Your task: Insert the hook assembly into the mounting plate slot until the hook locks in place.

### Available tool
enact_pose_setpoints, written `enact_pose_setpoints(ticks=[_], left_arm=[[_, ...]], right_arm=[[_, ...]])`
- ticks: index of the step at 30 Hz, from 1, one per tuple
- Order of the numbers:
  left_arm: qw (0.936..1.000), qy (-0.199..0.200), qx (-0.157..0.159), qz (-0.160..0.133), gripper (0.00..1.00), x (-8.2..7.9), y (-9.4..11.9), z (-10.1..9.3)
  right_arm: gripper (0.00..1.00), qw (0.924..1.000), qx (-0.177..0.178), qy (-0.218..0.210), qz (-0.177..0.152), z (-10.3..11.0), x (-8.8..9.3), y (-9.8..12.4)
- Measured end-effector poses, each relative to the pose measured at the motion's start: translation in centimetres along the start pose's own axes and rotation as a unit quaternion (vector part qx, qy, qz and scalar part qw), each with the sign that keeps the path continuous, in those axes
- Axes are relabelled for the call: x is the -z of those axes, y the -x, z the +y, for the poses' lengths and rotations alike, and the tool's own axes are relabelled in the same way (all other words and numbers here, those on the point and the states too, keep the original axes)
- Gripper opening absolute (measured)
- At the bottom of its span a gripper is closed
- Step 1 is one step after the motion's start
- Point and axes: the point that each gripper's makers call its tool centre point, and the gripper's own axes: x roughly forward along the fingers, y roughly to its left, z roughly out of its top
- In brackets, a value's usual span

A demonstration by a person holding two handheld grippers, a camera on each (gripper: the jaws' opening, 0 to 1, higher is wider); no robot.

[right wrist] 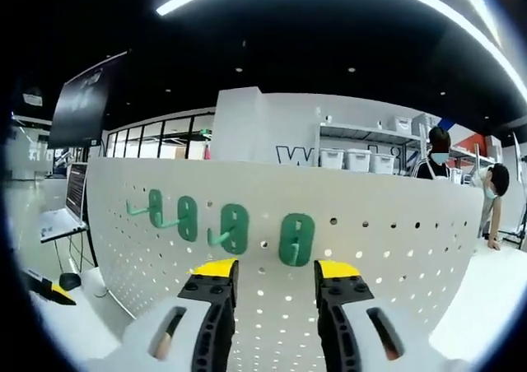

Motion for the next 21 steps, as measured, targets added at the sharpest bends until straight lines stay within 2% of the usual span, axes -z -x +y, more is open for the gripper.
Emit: enact_pose_setpoints(ticks=[5, 12, 16, 18, 21], left_arm=[[1.0, 0.0, -0.001, -0.001, 0.7, 0.0, 0.1, 0.0], [1.0, -0.004, 0.002, -0.001, 0.7, -0.2, 0.1, -0.3], [0.9999, -0.013, -0.001, 0.0, 0.69, -0.4, 0.2, -0.2], [0.9997, -0.023, -0.001, 0.004, 0.7, -0.4, 0.1, -0.3], [0.9995, -0.03, -0.008, 0.001, 0.7, -0.7, 0.3, -0.2]], right_arm=[[0.51, 0.9999, -0.011, -0.004, -0.007, 0.4, 0.0, 0.2], [0.48, 0.9997, -0.017, -0.008, -0.014, 0.5, -0.3, 0.4], [0.47, 0.999, -0.03, -0.015, -0.028, 0.7, -0.5, 1.2], [0.47, 0.9976, -0.037, -0.033, -0.05, 0.7, -1.0, 1.8], [0.48, 0.9971, -0.044, -0.029, -0.054, 0.8, -0.8, 2.7]])
